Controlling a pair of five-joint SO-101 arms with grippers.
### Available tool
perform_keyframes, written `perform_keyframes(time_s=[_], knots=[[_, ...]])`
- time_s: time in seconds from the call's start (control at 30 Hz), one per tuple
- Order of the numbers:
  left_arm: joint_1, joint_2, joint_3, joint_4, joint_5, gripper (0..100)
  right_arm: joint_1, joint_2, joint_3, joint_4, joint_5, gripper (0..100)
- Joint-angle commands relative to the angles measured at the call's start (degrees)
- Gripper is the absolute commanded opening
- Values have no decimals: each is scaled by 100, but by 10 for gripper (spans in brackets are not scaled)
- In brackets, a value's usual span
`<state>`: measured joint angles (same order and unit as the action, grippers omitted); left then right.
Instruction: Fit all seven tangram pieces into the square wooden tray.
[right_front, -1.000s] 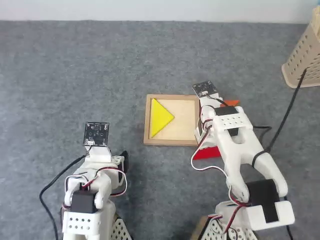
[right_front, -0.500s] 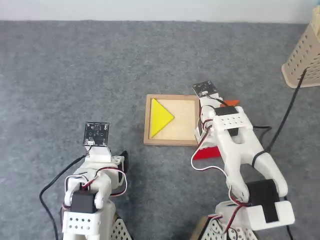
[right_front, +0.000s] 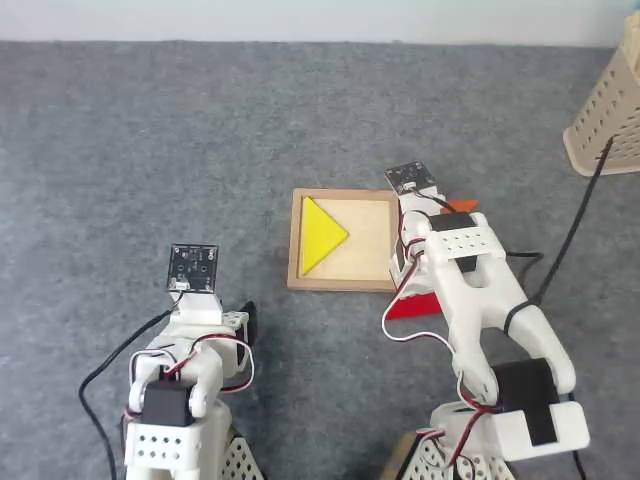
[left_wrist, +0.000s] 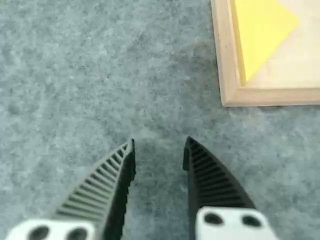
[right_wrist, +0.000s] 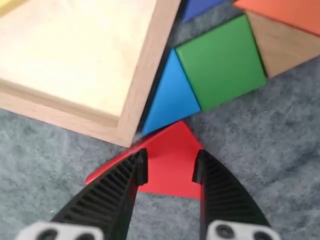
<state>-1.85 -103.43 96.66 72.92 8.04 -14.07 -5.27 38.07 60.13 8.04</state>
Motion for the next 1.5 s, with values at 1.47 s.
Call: perform_keyframes(time_s=[1.47], knots=[[-26, -114, -13, -35, 44, 152, 198, -347, -79, -110, -70, 169]])
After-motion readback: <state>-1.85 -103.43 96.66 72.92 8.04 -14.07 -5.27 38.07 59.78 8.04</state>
